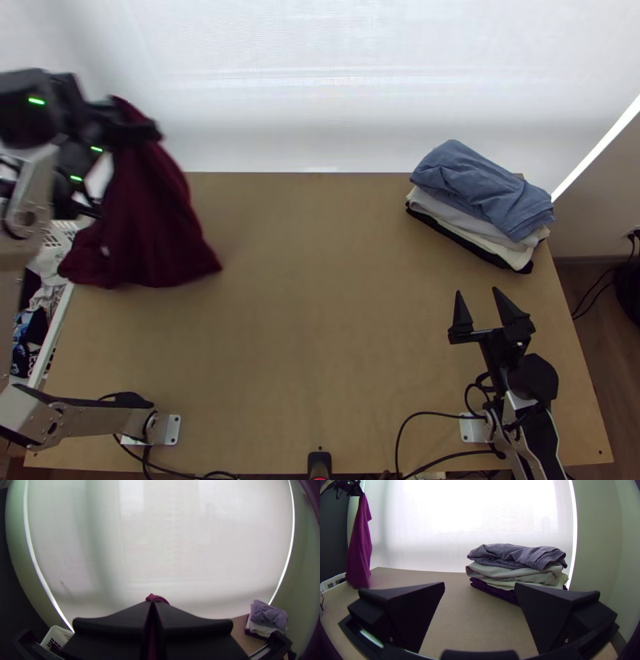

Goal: Fold the t-shirt

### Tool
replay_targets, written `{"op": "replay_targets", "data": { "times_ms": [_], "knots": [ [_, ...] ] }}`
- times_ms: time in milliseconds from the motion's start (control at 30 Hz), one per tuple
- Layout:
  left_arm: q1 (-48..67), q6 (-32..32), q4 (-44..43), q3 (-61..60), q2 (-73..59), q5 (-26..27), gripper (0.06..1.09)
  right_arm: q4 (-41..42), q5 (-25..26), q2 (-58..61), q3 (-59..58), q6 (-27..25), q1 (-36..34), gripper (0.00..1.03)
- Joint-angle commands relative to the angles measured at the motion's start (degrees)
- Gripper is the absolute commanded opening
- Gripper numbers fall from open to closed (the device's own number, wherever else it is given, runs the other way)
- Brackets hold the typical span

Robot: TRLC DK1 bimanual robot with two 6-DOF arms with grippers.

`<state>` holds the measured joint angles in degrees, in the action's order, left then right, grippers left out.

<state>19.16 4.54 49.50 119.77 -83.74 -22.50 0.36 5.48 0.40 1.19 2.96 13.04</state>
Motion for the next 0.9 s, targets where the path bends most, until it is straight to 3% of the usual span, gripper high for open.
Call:
{"op": "replay_targets", "data": {
  "times_ms": [0,267,500,867],
  "knots": [
    [6.6,1.0,-3.4,-3.6,-0.2,-2.0,0.09,-0.2,0.0,-0.5,-0.8,-0.2,-0.1,0.98],
    [24.5,1.1,-10.0,-8.4,-6.3,-6.5,0.09,-0.2,0.0,-0.5,-0.8,-0.2,-0.1,0.98],
    [37.4,0.3,-16.4,-7.8,-13.8,-6.7,0.09,-0.2,0.0,-0.5,-0.8,-0.2,-0.1,0.98],
    [46.9,0.4,-28.4,-4.2,-25.2,-6.6,0.09,-0.2,0.0,-0.5,-0.8,-0.2,-0.1,0.98]
  ]
}}
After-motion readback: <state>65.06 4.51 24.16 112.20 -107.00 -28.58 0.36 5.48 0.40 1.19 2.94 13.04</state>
